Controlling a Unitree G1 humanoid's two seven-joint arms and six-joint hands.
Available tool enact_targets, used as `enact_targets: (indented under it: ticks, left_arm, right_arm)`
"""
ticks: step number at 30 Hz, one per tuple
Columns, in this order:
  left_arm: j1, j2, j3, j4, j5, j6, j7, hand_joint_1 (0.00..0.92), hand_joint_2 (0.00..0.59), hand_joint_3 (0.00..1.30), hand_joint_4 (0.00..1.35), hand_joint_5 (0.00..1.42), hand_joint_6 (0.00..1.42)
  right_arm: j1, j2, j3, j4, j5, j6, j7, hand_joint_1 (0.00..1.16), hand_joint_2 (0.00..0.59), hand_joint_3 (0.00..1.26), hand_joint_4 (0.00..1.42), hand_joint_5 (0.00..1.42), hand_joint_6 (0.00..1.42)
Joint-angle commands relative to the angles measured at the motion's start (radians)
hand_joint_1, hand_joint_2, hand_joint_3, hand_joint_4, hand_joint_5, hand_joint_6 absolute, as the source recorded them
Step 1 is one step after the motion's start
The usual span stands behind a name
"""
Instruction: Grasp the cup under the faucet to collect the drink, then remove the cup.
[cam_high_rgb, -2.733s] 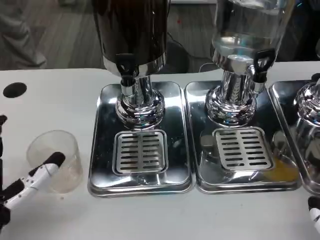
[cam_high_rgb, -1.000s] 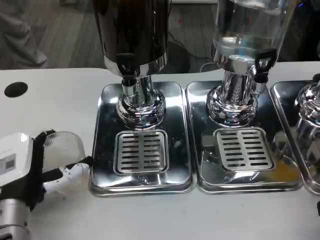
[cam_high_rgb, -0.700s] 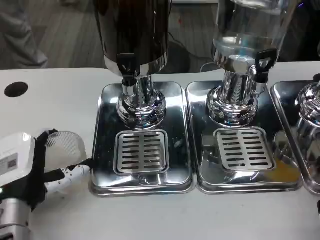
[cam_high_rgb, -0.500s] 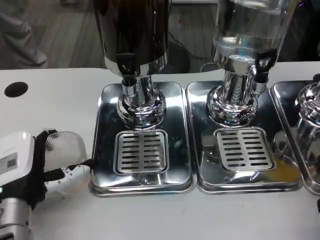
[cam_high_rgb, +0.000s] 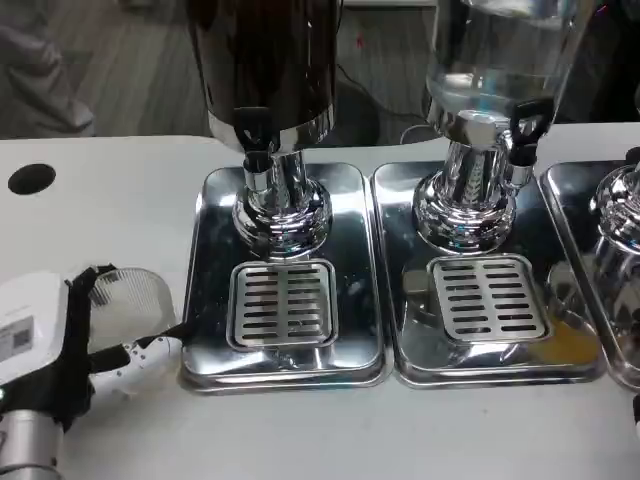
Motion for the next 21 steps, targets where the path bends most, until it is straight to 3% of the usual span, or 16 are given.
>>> enact_targets:
  ticks: [1, 11, 21]
  left_arm:
    - [0.012, -0.003, 0.021, -0.041, -0.01, -0.026, 0.035, 0.397, 0.099, 0.45, 0.5, 0.64, 0.67]
    - [0.002, 0.001, 0.057, -0.139, -0.023, -0.029, 0.004, 0.393, 0.099, 0.45, 0.5, 0.64, 0.68]
    - [-0.039, -0.002, 0.047, -0.157, -0.018, -0.021, -0.017, 0.389, 0.098, 0.45, 0.5, 0.66, 0.7]
  right_arm:
    - [-0.002, -0.003, 0.003, 0.007, -0.005, -0.006, 0.009, 0.23, 0.458, 0.1, 0.0, 0.0, 0.0]
    - [-0.003, -0.001, 0.012, 0.012, -0.01, -0.008, 0.005, 0.23, 0.459, 0.1, 0.0, 0.0, 0.0]
    - [-0.006, -0.005, 0.012, 0.021, -0.002, -0.015, 0.009, 0.23, 0.459, 0.11, 0.0, 0.0, 0.0]
